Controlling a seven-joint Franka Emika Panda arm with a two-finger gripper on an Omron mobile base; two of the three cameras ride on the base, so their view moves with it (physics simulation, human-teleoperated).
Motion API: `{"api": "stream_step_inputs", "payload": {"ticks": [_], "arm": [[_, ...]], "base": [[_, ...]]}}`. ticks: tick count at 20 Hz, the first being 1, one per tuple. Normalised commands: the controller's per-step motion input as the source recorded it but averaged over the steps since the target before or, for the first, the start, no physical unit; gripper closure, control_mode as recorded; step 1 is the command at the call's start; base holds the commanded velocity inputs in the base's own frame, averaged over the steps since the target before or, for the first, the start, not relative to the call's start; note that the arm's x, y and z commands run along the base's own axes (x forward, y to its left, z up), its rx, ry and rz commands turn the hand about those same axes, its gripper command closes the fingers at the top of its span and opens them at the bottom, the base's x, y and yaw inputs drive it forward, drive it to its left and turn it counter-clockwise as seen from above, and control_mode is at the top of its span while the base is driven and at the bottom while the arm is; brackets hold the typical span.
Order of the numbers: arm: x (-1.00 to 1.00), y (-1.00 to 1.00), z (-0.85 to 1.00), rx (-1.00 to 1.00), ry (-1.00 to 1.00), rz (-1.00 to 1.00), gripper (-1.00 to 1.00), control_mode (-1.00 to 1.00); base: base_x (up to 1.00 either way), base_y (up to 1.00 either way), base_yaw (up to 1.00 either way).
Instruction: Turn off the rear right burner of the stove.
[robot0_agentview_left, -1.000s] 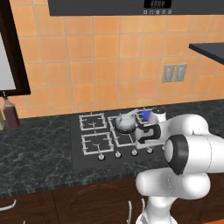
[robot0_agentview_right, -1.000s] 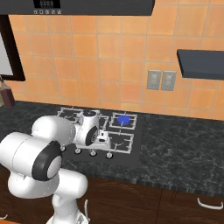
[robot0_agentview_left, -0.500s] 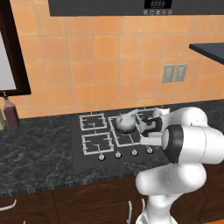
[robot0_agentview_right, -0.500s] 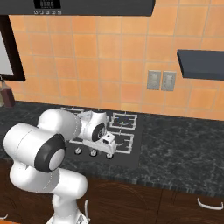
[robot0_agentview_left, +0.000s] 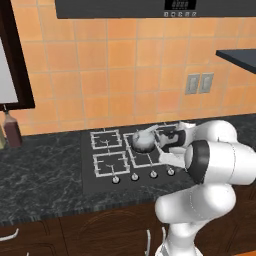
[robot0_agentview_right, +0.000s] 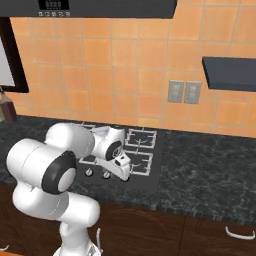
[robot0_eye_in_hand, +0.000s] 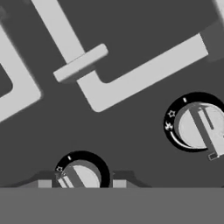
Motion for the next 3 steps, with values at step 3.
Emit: {"api": "stream_step_inputs", "payload": {"ticks": [3], "arm": [[0.00, 0.00, 0.00, 0.00, 0.00, 0.00, 1.00, -1.00]], "base": [[0.00, 0.00, 0.00]]}}
